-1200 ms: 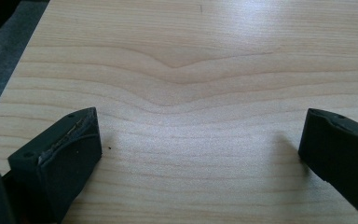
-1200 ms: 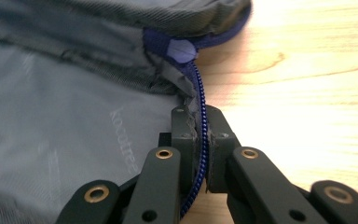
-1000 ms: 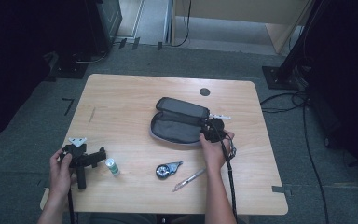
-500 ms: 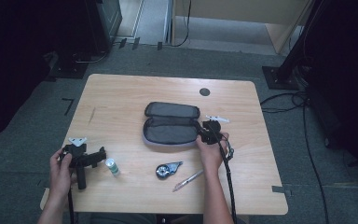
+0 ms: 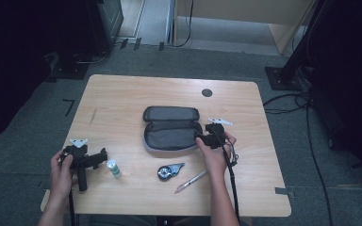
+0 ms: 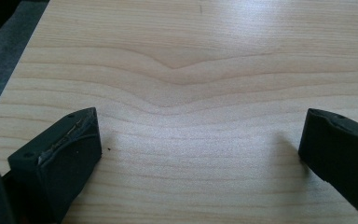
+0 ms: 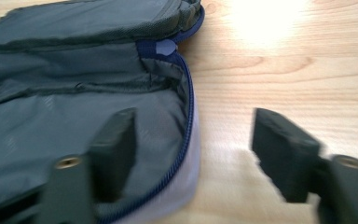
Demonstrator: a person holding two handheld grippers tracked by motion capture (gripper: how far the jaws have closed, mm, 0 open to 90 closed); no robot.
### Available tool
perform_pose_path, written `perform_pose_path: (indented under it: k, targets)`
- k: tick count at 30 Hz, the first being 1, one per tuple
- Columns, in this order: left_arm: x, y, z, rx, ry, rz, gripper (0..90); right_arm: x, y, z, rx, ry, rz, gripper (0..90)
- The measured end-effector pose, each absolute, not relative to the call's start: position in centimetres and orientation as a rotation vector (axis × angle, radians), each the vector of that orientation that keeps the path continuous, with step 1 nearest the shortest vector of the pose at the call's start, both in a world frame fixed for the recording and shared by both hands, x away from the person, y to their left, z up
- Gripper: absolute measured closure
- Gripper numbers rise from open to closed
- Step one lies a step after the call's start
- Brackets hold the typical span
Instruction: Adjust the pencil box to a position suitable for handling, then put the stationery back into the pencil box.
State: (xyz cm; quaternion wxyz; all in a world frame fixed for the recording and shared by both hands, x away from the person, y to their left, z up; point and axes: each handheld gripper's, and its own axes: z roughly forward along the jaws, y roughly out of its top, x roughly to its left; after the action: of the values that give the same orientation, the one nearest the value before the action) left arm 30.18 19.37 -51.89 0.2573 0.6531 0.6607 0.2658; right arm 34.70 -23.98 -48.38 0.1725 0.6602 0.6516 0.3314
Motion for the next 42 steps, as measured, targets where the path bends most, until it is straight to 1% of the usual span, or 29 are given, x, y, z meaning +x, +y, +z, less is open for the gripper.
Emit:
perform_pose_path:
  k: [1, 10, 22, 27, 28, 30, 34, 37, 39, 40, 42]
  targets:
    - [30.2, 19.4, -51.9, 1.772, 1.792, 0.721, 0.0, 34.3, -24.1, -48.2, 1.871, 1.851, 0.944, 26.3]
    - [30.2, 19.4, -51.9, 1.771, 1.792, 0.721, 0.0, 30.4, -25.6, -46.8, 1.801, 1.903, 0.945, 18.5]
    - [30.2, 19.4, -51.9, 1.773, 1.792, 0.722, 0.0, 26.1, -28.2, -47.3, 1.739, 1.974, 0.995, 15.0]
    - [30.2, 19.4, -51.9, 1.773, 1.792, 0.722, 0.0, 25.2, -28.7, -47.8, 1.709, 2.02, 1.037, 17.9]
    - [30.2, 19.4, -51.9, 1.773, 1.793, 0.722, 0.0, 24.9, -28.8, -48.1, 1.698, 2.042, 1.058, 21.7]
    - [30.2, 19.3, -51.9, 1.771, 1.793, 0.722, 0.0, 24.5, -28.7, -48.2, 1.68, 2.07, 1.097, 25.1]
    - [30.2, 19.3, -51.9, 1.771, 1.793, 0.722, 0.0, 24.0, -28.4, -48.7, 1.611, 2.134, 1.125, 29.4]
    - [30.2, 19.3, -51.9, 1.771, 1.793, 0.722, 0.0, 23.9, -28.3, -49.1, 1.585, 2.164, 1.16, 35.0]
    - [30.2, 19.3, -51.9, 1.771, 1.793, 0.722, 0.0, 23.9, -28.2, -49.2, 1.584, 2.17, 1.159, 35.5]
    - [30.2, 19.3, -51.9, 1.771, 1.793, 0.721, 0.0, 23.8, -28.0, -49.4, 1.557, 2.192, 1.137, 39.6]
    - [30.2, 19.3, -51.9, 1.771, 1.793, 0.722, 0.0, 23.7, -27.8, -49.5, 1.529, 2.224, 1.139, 43.0]
